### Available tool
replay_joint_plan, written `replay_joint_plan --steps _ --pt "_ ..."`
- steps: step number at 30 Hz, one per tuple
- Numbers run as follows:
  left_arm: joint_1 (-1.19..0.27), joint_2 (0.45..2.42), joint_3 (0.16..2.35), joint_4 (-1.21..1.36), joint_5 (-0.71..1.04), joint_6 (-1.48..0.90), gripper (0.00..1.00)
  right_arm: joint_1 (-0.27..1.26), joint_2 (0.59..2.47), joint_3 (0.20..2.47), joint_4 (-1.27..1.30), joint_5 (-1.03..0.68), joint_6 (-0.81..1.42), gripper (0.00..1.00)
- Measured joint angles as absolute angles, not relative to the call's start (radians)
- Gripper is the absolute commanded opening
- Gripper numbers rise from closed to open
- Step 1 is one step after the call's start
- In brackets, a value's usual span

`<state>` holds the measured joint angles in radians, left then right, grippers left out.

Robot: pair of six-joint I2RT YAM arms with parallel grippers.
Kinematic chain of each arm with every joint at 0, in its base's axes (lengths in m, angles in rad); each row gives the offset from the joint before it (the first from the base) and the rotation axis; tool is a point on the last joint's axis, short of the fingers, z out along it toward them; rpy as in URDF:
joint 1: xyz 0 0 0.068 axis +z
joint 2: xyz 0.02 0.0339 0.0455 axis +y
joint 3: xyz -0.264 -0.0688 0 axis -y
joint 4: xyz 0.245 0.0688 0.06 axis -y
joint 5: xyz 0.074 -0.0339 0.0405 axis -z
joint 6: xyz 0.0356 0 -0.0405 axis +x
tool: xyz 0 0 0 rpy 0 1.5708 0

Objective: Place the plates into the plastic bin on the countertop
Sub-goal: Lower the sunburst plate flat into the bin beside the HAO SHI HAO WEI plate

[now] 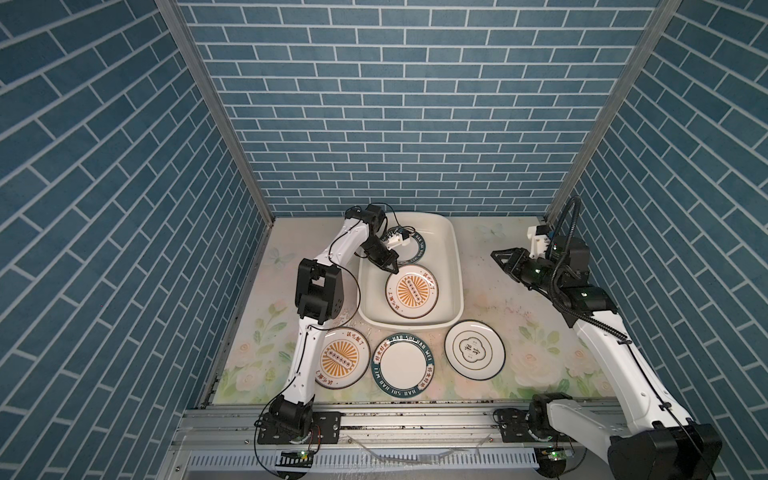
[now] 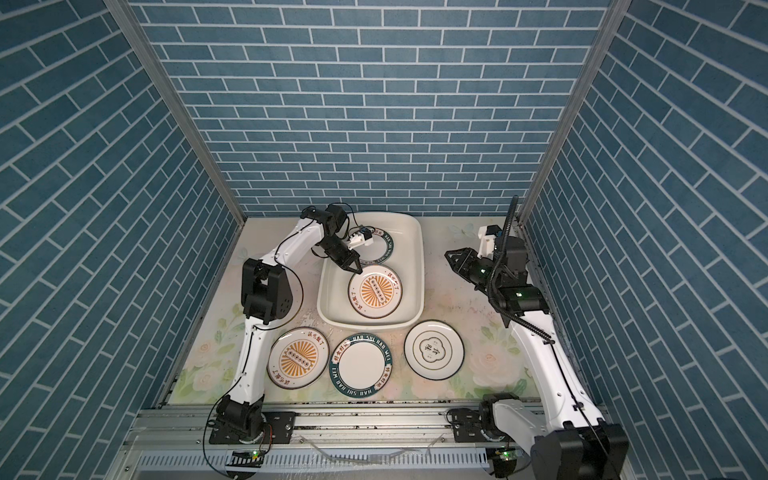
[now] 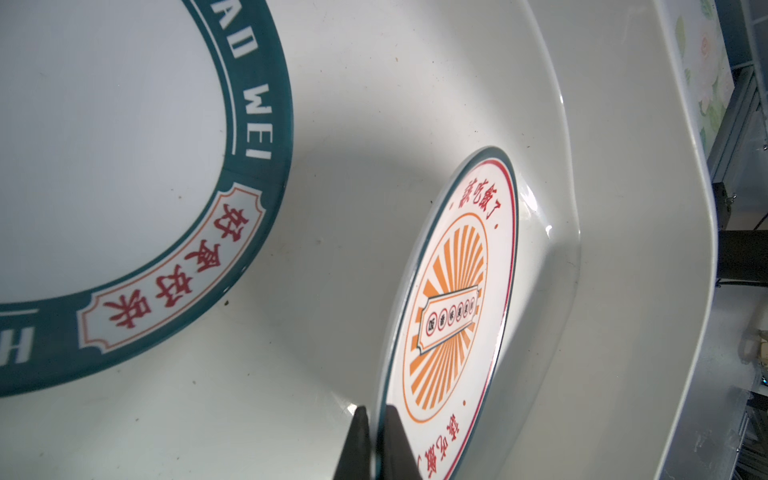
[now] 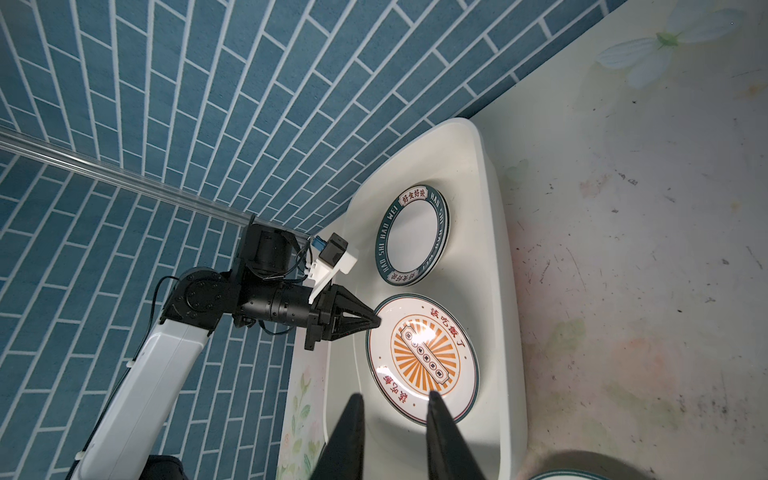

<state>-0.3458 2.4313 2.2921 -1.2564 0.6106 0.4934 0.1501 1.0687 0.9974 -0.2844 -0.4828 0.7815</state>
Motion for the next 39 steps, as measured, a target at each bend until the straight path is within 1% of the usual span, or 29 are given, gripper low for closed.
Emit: replay_joint_plan --steps 13,15,21,39 --pt "-0.367 2.484 2.370 -1.282 0.604 0.498 0.03 0.150 1.081 0.983 -0.264 -0.488 0.789 0.27" --pt "-0.367 2.491 2.376 -1.283 0.603 0.498 0.06 0.150 1.082 0.982 -0.260 -0.488 0.789 0.27" --pt "-0.367 2.500 2.384 -1.282 0.599 0.493 0.08 0.149 1.084 0.982 -0.249 -0.492 0.789 0.27" --pt "-0.370 2.561 2.425 -1.257 0.582 0.479 0.10 0.149 1.105 0.967 -0.207 -0.506 0.814 0.27"
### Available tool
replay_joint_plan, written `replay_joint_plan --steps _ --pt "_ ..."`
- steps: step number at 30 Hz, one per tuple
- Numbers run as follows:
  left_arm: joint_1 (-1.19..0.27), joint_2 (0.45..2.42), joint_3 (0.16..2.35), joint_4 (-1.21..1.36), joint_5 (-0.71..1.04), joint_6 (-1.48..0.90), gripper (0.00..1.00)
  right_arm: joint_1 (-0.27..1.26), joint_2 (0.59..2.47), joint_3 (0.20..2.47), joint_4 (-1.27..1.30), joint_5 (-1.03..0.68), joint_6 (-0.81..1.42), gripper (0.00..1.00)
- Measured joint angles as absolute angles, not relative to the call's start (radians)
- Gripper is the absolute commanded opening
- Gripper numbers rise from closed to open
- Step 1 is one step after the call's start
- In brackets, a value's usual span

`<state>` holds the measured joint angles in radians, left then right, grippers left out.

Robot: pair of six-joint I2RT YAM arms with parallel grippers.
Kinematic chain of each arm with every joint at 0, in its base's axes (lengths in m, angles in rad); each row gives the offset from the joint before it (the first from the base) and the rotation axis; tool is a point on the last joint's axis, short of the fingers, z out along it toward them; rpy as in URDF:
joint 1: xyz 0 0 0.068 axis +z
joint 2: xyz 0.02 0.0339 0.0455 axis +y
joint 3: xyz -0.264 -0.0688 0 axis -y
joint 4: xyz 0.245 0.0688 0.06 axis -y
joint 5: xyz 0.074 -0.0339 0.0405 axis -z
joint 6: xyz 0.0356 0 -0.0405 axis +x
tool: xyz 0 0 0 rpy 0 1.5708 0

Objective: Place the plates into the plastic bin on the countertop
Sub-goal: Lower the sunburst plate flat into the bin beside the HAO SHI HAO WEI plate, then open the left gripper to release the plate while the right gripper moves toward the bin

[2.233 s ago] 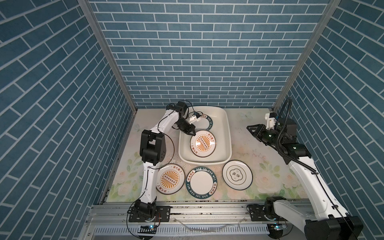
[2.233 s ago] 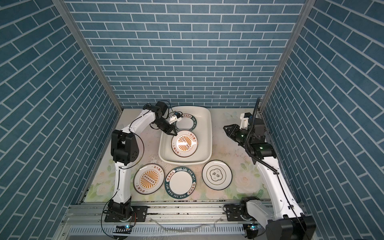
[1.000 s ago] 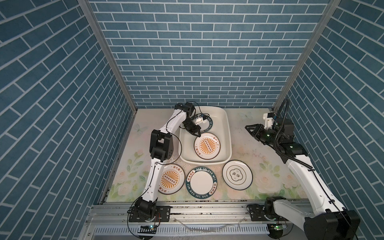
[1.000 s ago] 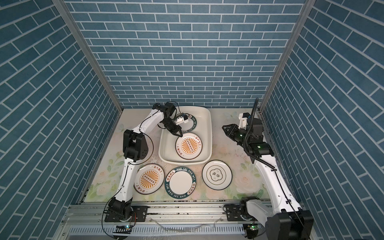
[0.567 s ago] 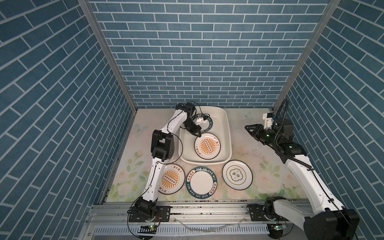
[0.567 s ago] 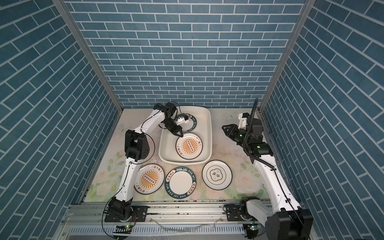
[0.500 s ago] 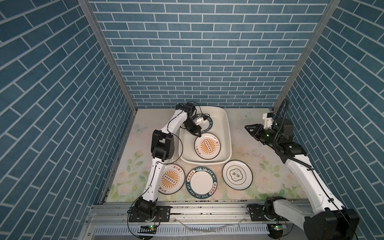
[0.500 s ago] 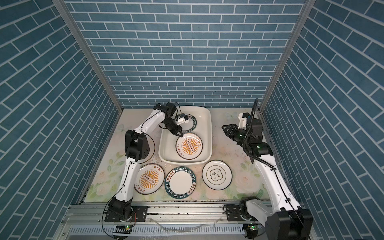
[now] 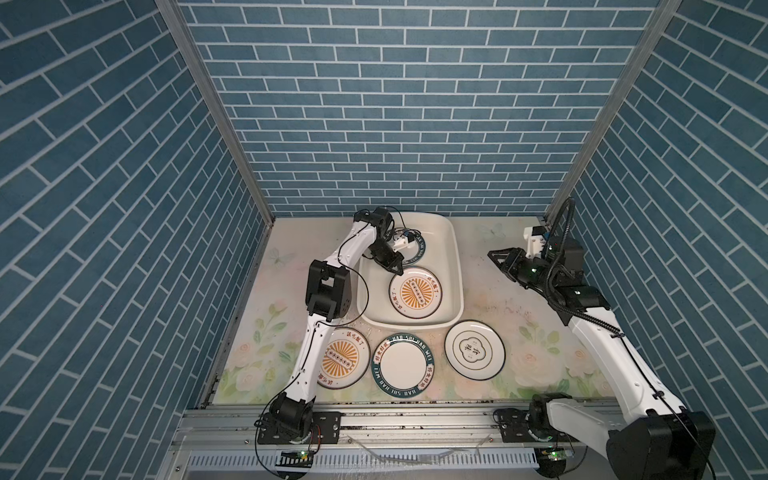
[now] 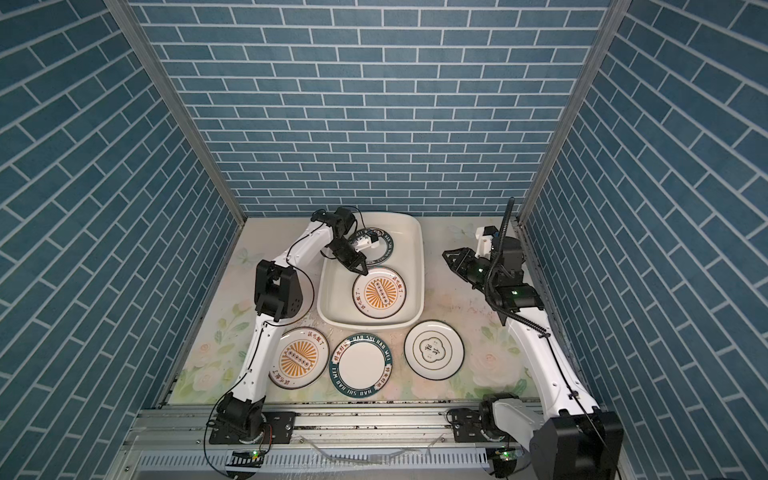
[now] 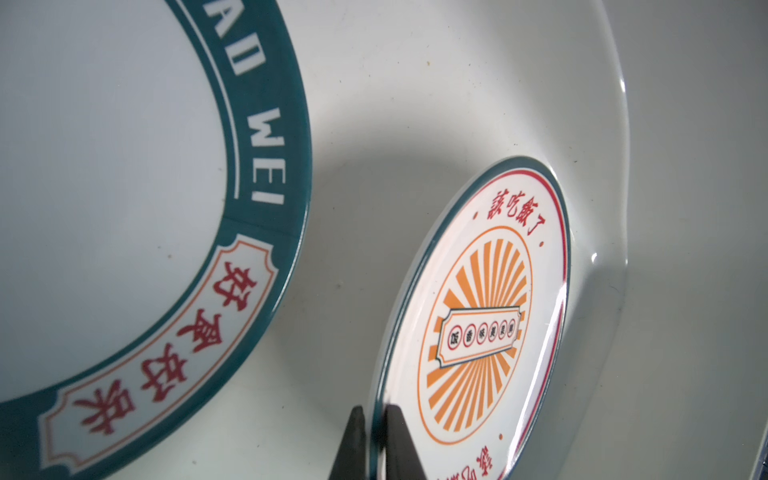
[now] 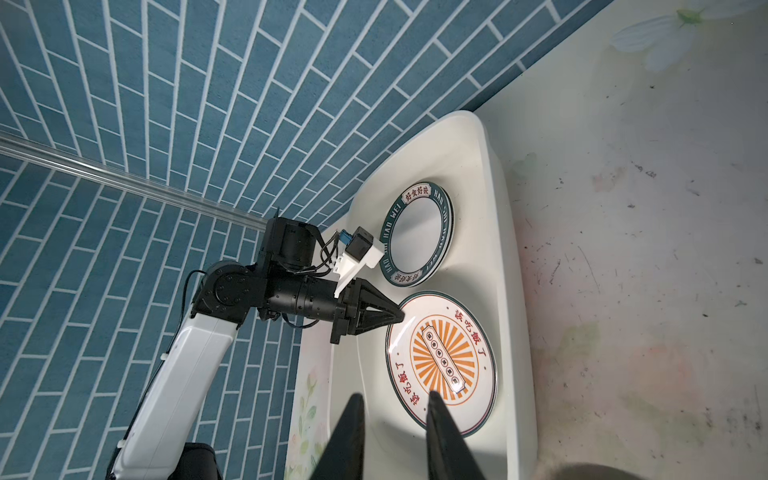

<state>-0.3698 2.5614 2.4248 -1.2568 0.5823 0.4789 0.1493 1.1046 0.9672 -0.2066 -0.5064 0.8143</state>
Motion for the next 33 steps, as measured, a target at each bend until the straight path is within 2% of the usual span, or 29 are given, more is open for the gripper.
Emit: replay_joint_plan --steps 16,33 --pt "-0.373 2.596 2.438 -1.244 0.534 0.480 0.13 0.149 1.147 0.965 -0.183 -0.515 0.815 0.27" --pt "-0.374 2.603 2.415 -1.203 0.412 0.516 0.26 0.149 1.217 0.972 -0.177 -0.532 0.815 0.33"
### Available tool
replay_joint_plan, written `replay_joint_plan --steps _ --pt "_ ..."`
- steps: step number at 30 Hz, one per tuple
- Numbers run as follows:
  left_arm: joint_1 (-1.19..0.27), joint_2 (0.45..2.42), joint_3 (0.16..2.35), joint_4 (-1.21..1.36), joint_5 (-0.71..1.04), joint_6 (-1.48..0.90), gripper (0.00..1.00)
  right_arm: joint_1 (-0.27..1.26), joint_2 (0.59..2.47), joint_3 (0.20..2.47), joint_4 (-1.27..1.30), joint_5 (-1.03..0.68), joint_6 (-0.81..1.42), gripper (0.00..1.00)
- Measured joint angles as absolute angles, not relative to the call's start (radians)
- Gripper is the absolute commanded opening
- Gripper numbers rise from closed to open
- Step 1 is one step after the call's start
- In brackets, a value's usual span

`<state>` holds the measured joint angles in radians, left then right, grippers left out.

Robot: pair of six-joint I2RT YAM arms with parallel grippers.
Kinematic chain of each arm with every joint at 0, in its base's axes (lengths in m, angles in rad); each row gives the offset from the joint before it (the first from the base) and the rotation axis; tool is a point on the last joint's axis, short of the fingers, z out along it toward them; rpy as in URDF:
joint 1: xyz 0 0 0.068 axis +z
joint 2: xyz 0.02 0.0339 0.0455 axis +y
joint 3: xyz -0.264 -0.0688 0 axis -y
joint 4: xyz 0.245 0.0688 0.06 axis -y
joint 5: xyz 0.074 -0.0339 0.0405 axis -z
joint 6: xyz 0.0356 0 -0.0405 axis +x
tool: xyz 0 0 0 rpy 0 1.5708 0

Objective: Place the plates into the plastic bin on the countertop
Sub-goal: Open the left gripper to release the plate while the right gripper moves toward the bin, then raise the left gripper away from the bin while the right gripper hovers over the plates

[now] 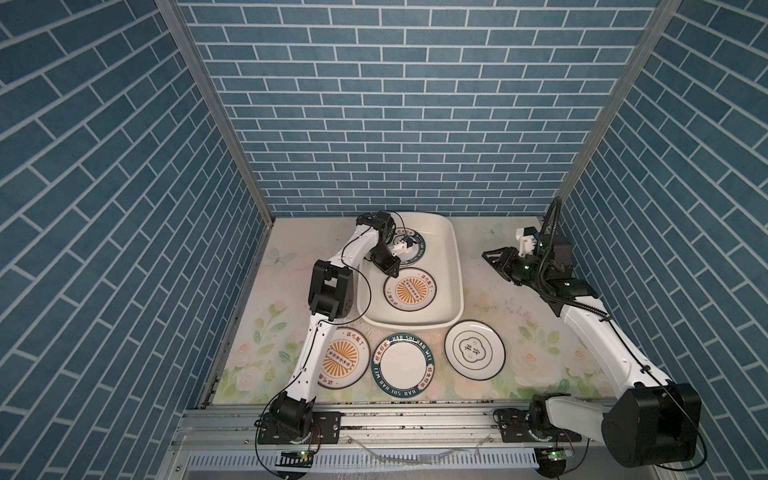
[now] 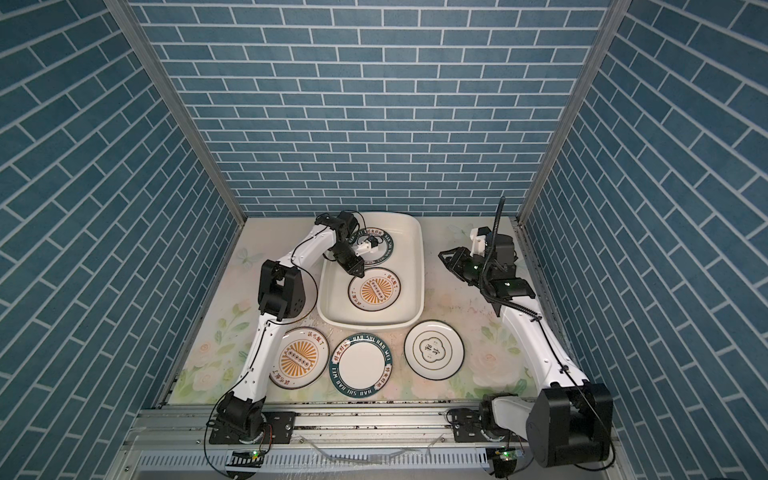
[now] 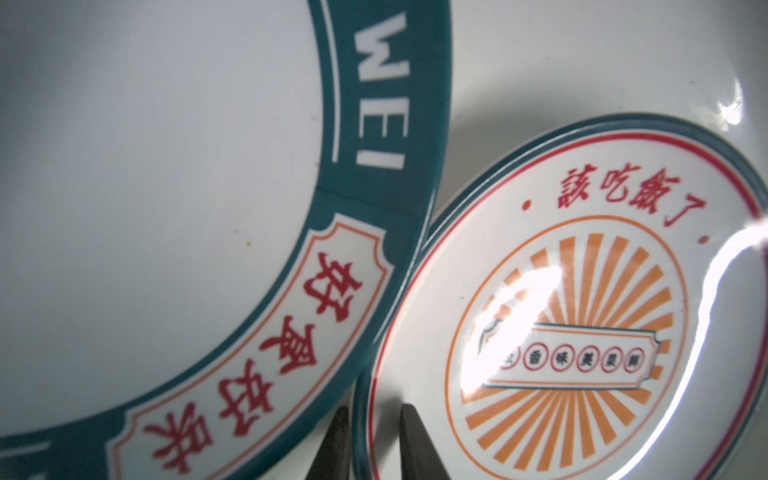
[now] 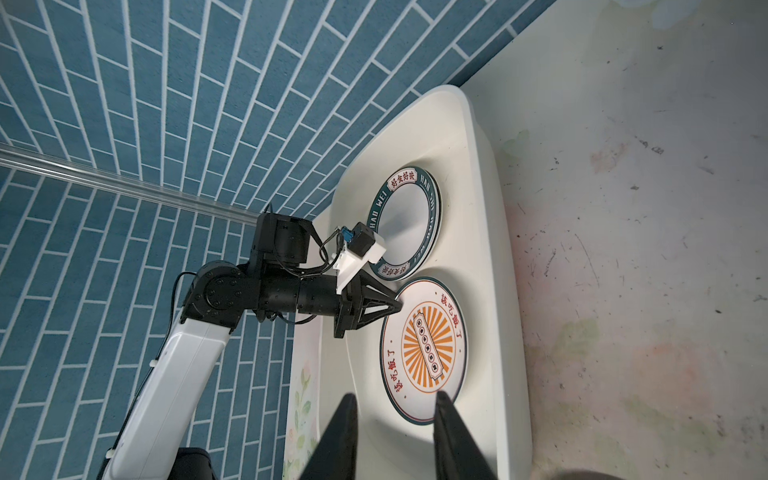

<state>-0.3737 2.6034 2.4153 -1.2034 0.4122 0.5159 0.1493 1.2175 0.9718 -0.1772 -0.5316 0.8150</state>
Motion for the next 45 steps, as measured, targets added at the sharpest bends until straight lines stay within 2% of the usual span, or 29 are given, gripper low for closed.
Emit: replay_joint_plan --steps 3,9,12,18,26,29,32,40,41,42,45 --pt "-0.374 2.603 2.412 -1.198 0.411 0.519 0.31 0.150 1.233 0.994 -0.197 -0.543 0.814 0.33" --pt "-0.374 2.592 2.398 -1.193 0.411 0.517 0.33 0.162 1.269 1.050 -0.208 -0.568 0.813 0.33" --pt "-0.374 2.585 2.389 -1.193 0.404 0.518 0.39 0.178 1.301 1.078 -0.224 -0.578 0.806 0.33" --pt "-0.374 2.554 2.363 -1.201 0.396 0.526 0.46 0.249 1.448 1.265 -0.339 -0.591 0.741 0.33" --pt "-0.373 2.463 2.323 -1.234 0.367 0.548 0.50 0.336 1.592 1.396 -0.445 -0.589 0.671 0.36" --pt "-0.373 2.429 2.323 -1.258 0.358 0.555 0.55 0.365 1.650 1.444 -0.496 -0.572 0.644 0.38" --pt "-0.373 2.381 2.323 -1.288 0.354 0.556 0.65 0.399 1.704 1.483 -0.532 -0.545 0.622 0.40" --pt "-0.371 2.171 2.317 -1.335 0.355 0.502 0.71 0.466 1.844 1.518 -0.564 -0.458 0.620 0.44" --pt "-0.369 2.143 2.317 -1.342 0.358 0.493 0.74 0.471 1.864 1.524 -0.568 -0.447 0.620 0.44" --pt "-0.367 2.117 2.316 -1.346 0.361 0.483 0.83 0.474 1.879 1.528 -0.569 -0.437 0.620 0.44" --pt "-0.350 2.030 2.295 -1.350 0.375 0.436 0.87 0.476 1.912 1.531 -0.569 -0.405 0.624 0.45"
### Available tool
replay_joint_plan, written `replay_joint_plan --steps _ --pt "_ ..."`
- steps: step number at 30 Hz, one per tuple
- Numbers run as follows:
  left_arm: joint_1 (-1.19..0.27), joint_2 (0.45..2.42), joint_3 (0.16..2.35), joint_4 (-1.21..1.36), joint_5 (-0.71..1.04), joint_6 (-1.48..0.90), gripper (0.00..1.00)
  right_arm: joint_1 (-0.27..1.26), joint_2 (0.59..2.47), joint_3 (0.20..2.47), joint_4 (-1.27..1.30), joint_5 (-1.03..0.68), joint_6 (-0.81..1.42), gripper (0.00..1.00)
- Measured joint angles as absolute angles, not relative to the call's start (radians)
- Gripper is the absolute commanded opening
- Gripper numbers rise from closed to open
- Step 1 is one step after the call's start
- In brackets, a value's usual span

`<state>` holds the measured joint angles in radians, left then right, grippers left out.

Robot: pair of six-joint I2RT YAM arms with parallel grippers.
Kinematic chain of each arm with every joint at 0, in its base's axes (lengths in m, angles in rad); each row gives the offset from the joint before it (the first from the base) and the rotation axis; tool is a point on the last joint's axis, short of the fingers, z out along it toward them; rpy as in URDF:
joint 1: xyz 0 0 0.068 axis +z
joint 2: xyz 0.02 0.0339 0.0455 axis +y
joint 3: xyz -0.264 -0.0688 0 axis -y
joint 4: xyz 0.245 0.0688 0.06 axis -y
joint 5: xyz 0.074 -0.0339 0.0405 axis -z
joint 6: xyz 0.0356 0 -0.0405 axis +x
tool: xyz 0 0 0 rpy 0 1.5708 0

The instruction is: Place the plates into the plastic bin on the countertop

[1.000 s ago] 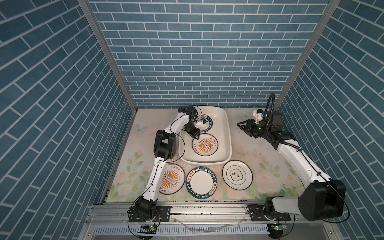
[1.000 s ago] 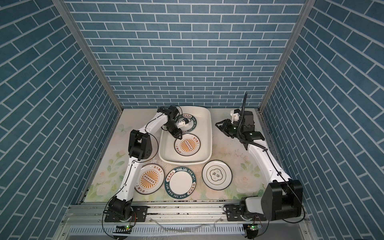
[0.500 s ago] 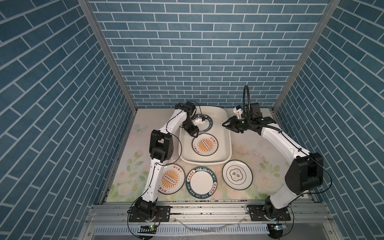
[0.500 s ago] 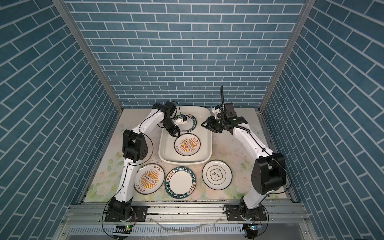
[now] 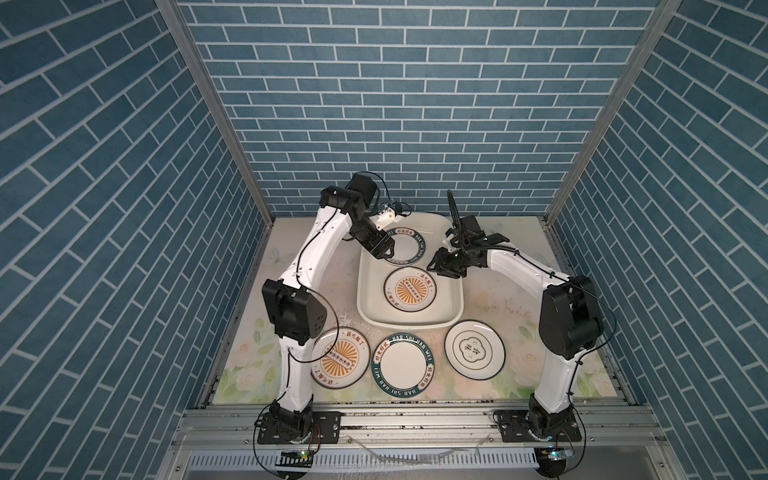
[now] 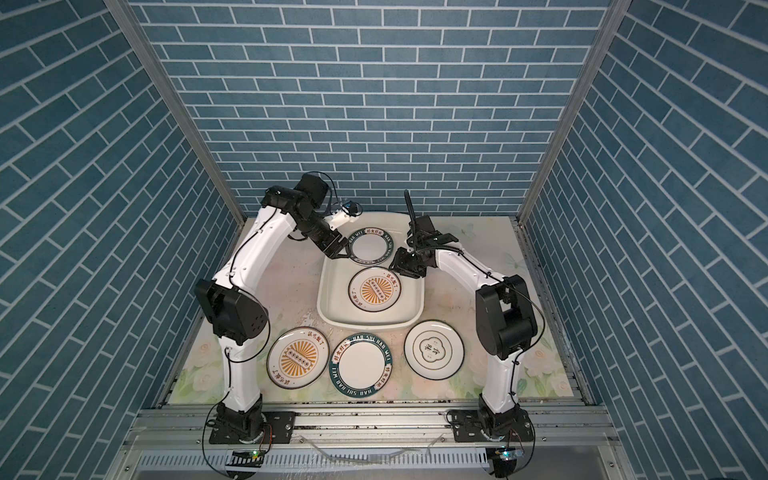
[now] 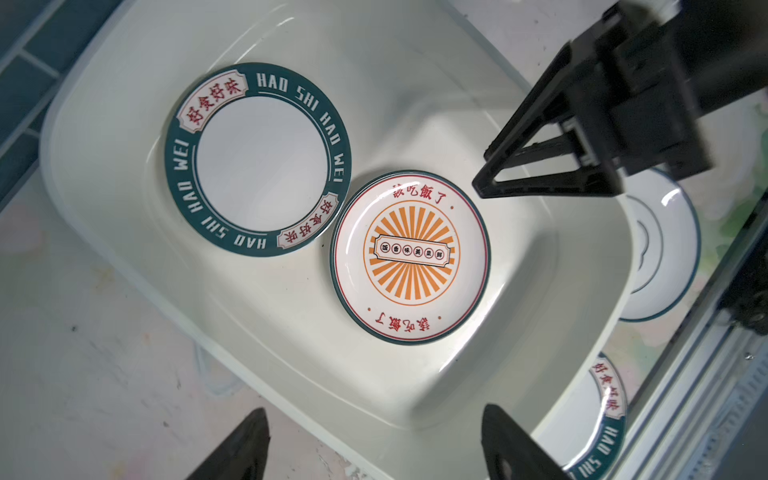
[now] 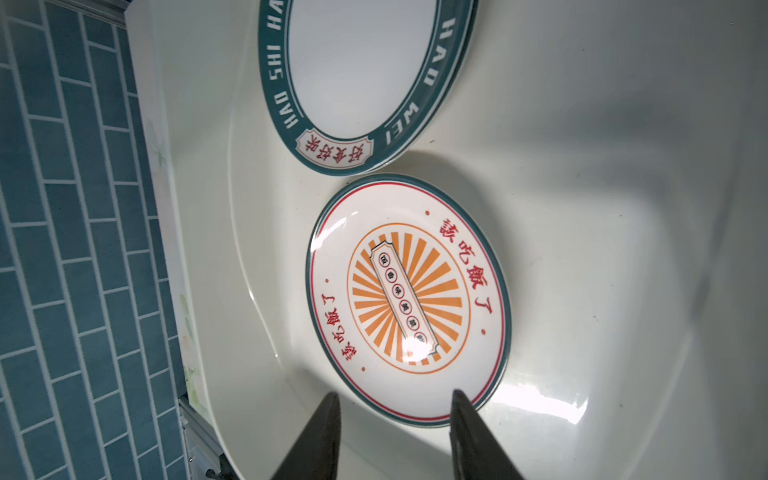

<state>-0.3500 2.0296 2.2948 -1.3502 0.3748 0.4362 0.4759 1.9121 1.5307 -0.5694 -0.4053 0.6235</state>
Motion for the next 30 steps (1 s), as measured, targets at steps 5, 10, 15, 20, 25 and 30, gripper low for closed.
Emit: replay_joint_plan --steps 5,10,15,20,25,30 --pt "-0.253 1.917 2.271 -1.356 0.456 0.348 0.94 0.476 1.959 1.559 -0.572 -0.353 0.634 0.48" --pt "-0.146 1.820 2.177 -1.331 0.546 0.284 0.96 0.479 2.010 1.601 -0.574 -0.324 0.658 0.48" --pt "-0.137 1.711 2.016 -1.273 0.598 0.257 1.00 0.487 2.067 1.652 -0.577 -0.314 0.673 0.48" --pt "-0.139 1.637 1.935 -1.234 0.640 0.250 1.00 0.492 2.131 1.710 -0.590 -0.314 0.675 0.48" --pt "-0.139 1.592 1.891 -1.201 0.663 0.251 1.00 0.495 2.185 1.758 -0.609 -0.314 0.676 0.48" --pt "-0.139 1.582 1.857 -1.188 0.664 0.255 1.00 0.501 2.228 1.792 -0.622 -0.314 0.676 0.48"
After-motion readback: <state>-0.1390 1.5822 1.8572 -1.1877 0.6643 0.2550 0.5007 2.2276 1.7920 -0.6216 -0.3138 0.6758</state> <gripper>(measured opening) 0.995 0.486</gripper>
